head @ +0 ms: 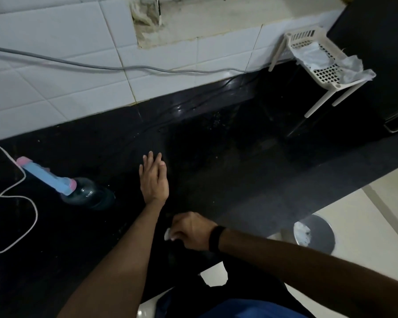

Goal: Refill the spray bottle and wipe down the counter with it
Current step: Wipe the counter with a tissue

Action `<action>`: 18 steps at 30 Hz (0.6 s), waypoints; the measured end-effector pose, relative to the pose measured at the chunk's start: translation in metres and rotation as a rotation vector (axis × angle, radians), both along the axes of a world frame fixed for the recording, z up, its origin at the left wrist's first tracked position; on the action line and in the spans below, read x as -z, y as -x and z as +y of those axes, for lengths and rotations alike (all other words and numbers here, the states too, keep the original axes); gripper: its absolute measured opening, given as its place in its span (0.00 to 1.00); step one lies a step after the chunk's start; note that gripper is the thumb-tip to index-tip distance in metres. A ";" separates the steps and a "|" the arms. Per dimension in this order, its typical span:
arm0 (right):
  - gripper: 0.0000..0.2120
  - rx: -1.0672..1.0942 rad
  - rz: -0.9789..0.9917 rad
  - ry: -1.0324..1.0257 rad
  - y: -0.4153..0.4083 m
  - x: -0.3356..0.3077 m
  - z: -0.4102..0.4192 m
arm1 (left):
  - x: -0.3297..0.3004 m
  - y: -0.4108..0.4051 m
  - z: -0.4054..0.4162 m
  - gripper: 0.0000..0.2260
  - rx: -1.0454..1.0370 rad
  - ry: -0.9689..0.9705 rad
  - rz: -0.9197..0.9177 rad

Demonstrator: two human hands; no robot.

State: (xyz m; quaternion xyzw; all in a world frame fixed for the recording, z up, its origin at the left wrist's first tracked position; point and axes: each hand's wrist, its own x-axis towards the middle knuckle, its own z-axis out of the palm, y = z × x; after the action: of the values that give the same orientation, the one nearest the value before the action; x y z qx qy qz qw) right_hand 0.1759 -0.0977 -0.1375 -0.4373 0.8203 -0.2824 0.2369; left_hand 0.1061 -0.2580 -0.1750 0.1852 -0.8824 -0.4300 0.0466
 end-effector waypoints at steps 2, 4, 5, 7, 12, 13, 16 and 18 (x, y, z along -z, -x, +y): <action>0.07 0.086 0.017 0.040 0.017 -0.002 0.019 | 0.002 -0.003 0.002 0.21 0.058 0.106 -0.012; 0.08 0.439 0.125 0.126 0.065 -0.003 0.042 | 0.004 -0.005 0.005 0.22 0.149 0.248 -0.027; 0.09 0.652 0.180 0.142 0.095 -0.005 0.056 | 0.004 -0.006 0.008 0.23 0.200 0.314 -0.035; 0.09 0.982 0.225 0.078 0.152 -0.010 0.085 | 0.006 -0.006 0.010 0.24 0.279 0.413 -0.048; 0.11 1.128 0.116 -0.094 0.177 0.001 0.094 | 0.010 -0.008 0.011 0.24 0.301 0.476 -0.074; 0.12 1.025 0.150 -0.082 0.158 0.005 0.082 | 0.010 -0.007 0.011 0.24 0.298 0.488 -0.080; 0.10 0.605 0.196 0.020 0.080 0.013 0.040 | 0.006 -0.004 0.012 0.24 0.286 0.504 -0.085; 0.07 0.326 0.082 0.024 0.027 0.007 0.019 | 0.005 -0.004 0.012 0.24 0.290 0.499 -0.091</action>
State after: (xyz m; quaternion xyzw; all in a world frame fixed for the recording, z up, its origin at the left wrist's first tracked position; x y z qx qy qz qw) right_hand 0.1487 -0.0789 -0.1445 -0.3126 0.8859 -0.3087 0.1489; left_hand 0.1100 -0.2462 -0.1795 0.0588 -0.9793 -0.1931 -0.0107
